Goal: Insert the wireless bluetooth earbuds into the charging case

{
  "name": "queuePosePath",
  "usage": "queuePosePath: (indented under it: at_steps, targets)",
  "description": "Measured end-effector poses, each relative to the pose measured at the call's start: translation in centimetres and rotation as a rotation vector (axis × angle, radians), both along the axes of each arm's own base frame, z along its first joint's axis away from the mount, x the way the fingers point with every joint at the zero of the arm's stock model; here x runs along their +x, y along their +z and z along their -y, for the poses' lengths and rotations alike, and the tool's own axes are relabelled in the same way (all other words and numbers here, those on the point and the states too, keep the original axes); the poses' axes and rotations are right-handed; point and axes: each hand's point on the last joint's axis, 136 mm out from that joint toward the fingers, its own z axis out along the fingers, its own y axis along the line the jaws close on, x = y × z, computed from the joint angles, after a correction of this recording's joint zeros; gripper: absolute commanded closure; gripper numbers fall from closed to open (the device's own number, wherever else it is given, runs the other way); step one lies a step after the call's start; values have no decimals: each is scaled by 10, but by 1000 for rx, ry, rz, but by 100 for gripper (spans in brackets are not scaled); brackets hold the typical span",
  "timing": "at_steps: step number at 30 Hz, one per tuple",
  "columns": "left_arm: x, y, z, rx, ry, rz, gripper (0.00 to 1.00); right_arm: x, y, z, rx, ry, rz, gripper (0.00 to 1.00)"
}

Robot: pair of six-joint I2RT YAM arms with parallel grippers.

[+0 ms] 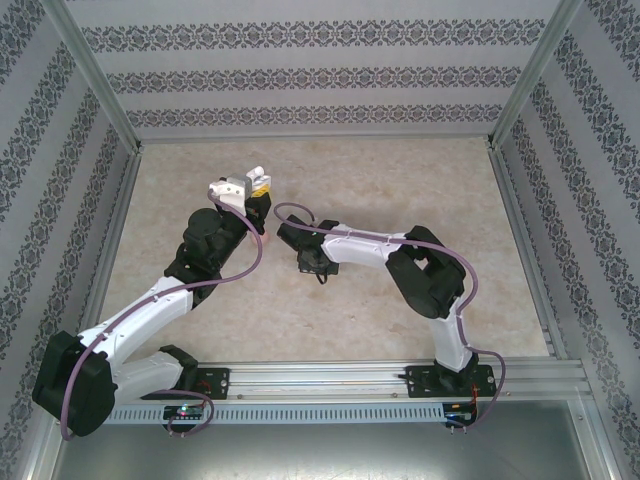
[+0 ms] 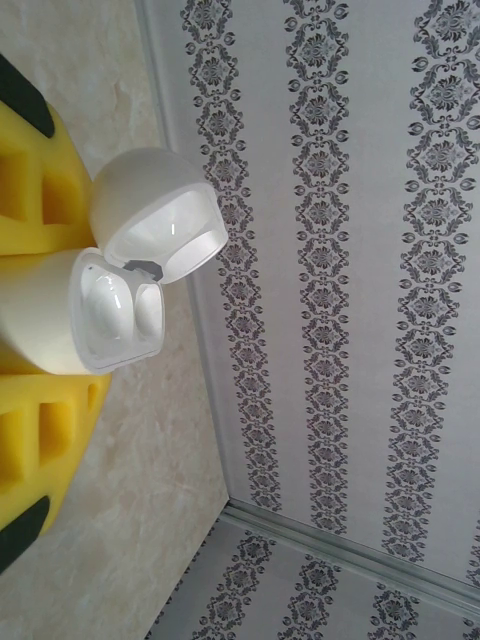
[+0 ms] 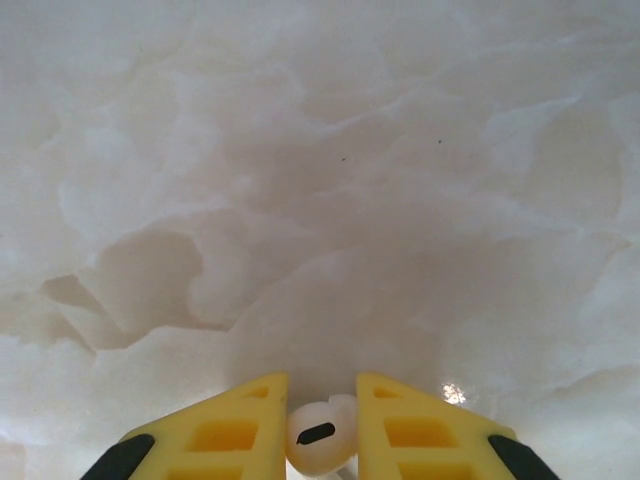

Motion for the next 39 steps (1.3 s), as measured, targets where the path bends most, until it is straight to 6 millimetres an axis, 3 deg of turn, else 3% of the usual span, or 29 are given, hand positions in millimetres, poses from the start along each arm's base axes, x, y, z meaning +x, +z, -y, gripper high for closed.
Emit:
queuePosePath:
  at_steps: [6,17,21,28,31,39]
  targets:
    - [-1,2,0,-1,0,4,100,-2,8,4,33,-1,36,82]
    - [-4,18,-2,4,1,46,100,10,57,11,137,-5,162,81]
    - [-4,18,-2,2,1,47,100,12,48,15,119,-3,152,81]
    - [-4,18,-2,2,1,47,100,7,2,22,20,21,80,81]
    - [-4,18,-2,2,1,47,100,8,3,22,14,32,80,79]
    - [-4,19,-2,2,1,47,100,8,-3,21,-5,35,63,64]
